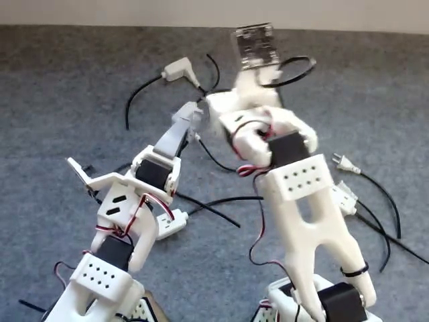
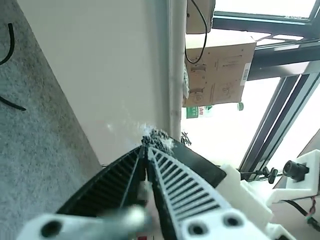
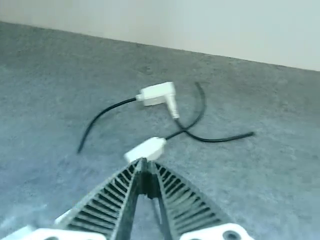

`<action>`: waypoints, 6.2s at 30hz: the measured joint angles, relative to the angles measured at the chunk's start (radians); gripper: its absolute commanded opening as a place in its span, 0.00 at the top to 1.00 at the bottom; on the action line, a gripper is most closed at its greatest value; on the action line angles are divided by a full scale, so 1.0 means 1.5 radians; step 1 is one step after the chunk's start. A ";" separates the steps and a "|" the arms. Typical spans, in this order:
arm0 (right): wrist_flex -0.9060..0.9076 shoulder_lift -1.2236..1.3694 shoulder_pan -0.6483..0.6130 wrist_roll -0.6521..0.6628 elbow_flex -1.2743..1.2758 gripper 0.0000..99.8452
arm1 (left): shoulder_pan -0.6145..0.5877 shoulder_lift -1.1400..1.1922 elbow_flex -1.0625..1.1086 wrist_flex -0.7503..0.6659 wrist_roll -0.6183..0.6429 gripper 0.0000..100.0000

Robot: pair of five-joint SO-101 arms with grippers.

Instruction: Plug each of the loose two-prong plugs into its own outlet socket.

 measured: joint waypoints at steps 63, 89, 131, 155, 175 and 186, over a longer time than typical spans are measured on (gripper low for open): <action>0.568 -0.205 -0.151 0.711 -0.011 0.72 | 0.129 0.000 0.087 -0.092 -0.165 0.99; 0.568 -0.205 -0.193 0.722 0.074 0.72 | 0.074 0.000 0.129 -0.268 -0.194 0.99; 0.568 -0.205 -0.212 0.715 0.074 0.84 | 0.098 0.000 0.129 -0.270 -0.194 0.99; 0.527 -0.208 -0.048 0.650 0.148 0.84 | -0.327 0.000 0.129 0.127 -0.194 0.99; 0.124 -0.208 -0.288 0.628 0.537 0.84 | -0.752 0.000 0.129 0.363 -0.197 0.99; 0.033 -0.183 -0.233 0.684 0.585 0.84 | -0.756 0.000 0.129 0.363 -0.197 0.99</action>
